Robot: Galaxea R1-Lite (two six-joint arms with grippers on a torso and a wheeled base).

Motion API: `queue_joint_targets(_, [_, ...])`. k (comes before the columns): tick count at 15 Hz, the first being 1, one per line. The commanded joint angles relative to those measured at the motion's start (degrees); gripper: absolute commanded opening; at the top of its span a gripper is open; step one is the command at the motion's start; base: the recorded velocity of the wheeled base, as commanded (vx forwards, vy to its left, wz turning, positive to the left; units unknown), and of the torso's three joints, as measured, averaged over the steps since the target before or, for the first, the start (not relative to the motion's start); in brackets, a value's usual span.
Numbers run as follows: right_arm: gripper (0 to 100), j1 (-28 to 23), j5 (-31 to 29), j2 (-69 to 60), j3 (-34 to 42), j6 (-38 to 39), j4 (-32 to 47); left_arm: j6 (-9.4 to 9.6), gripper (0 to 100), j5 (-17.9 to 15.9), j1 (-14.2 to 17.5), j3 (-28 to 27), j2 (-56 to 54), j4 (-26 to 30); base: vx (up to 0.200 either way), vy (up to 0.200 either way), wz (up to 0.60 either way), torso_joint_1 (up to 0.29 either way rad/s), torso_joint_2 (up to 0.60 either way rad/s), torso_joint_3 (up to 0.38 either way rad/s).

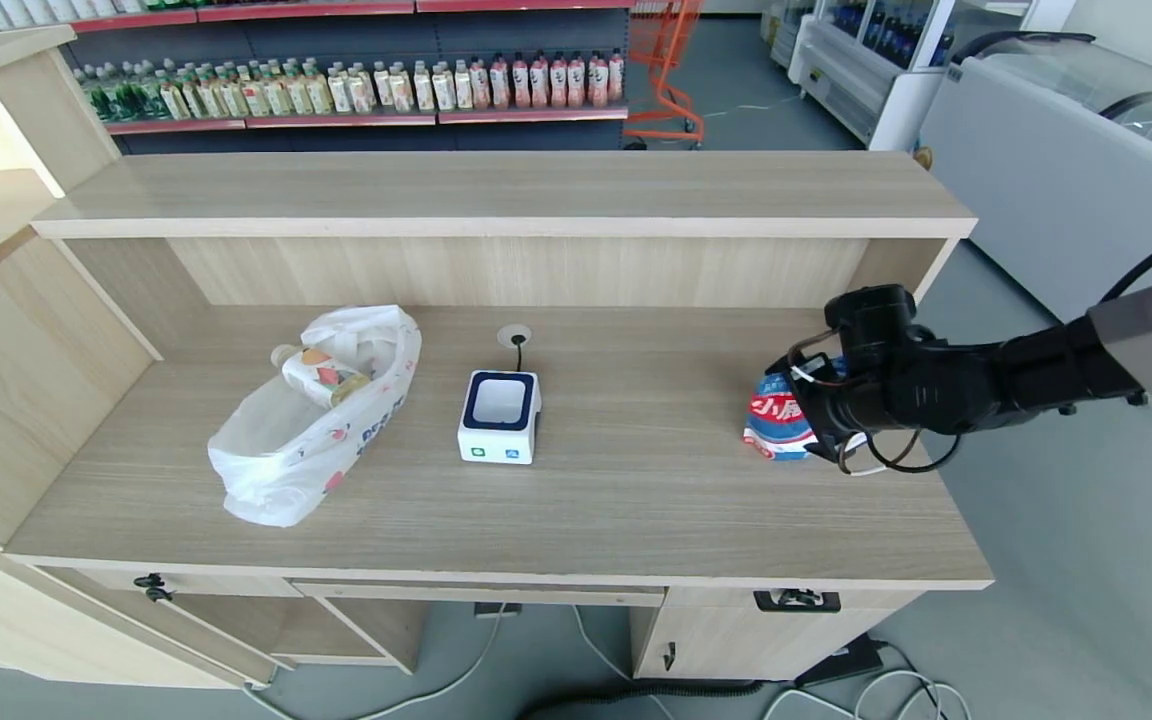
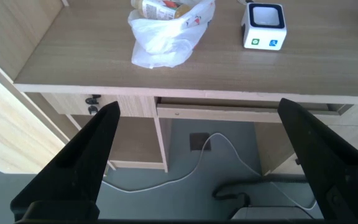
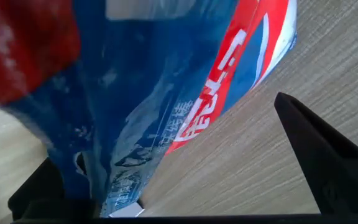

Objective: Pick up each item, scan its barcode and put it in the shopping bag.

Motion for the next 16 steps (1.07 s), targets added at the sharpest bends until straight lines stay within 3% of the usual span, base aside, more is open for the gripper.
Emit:
queue_joint_targets(1, [100,0.68,-1.31,4.65,-2.97,-1.56,-0.1,0.0,100,0.01,0.0,0.0,-0.02,0.0,0.0,0.0,0.0,0.0,0.0,0.0])
queue_joint_targets(6, [100,1.47,-1.66,8.87,-6.49,-4.55,-5.11,0.0,100,0.01,0.0,0.0,-0.02,0.0,0.0,0.0,0.0,0.0,0.0,0.0])
queue_joint_targets(7, [0,1.47,-1.57,9.22,-6.58,-6.31,-5.55,0.0,100,0.01,0.0,0.0,-0.02,0.0,0.0,0.0,0.0,0.0,0.0,0.0])
queue_joint_targets(16, [0,1.47,-2.1,2.54,-3.5,-19.49,-5.99,0.0,100,0.01,0.0,0.0,-0.02,0.0,0.0,0.0,0.0,0.0,0.0,0.0])
